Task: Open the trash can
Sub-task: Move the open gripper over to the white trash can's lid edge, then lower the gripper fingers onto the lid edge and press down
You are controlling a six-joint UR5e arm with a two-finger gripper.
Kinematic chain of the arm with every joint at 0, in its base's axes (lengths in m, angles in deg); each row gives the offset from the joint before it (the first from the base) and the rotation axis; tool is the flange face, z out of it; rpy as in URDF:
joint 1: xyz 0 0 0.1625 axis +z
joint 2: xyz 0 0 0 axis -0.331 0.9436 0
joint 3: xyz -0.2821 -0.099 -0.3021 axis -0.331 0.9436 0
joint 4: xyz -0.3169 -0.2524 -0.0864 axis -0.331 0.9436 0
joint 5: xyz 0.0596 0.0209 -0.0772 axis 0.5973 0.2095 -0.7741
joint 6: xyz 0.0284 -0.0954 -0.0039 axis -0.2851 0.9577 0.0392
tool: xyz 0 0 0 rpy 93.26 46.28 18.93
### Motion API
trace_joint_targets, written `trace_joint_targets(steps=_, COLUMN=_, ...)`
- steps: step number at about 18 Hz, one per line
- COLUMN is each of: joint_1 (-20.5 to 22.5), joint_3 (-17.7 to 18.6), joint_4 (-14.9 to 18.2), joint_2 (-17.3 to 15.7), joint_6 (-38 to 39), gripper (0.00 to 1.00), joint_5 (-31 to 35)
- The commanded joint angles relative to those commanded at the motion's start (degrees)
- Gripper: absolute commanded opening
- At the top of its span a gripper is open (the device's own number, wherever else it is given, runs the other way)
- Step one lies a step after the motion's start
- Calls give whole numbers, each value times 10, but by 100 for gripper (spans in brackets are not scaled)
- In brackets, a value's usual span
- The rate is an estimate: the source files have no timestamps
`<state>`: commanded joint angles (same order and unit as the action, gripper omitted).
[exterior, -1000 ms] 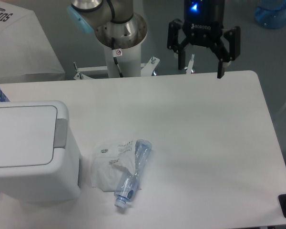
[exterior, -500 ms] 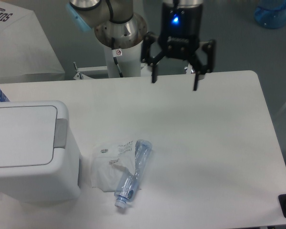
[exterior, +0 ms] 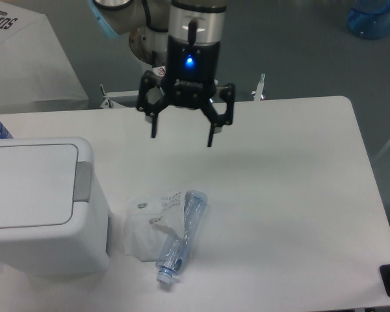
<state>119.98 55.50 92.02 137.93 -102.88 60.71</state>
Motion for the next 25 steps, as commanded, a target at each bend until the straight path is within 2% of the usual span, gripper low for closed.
trace_joint_targets(steps=4, joint_1=-12, joint_3=12, joint_4=-10, joint_2=13, joint_6=50, gripper=100, joint_5=-12)
trace_joint_targets(steps=10, joint_1=-47, joint_3=12, joint_4=-54, joint_2=38, joint_6=52, gripper=100, joint_5=-10)
trace_joint_targets(steps=25, joint_1=-68, joint_3=12, joint_4=-58, joint_2=59, joint_6=58, gripper=100, joint_5=-8)
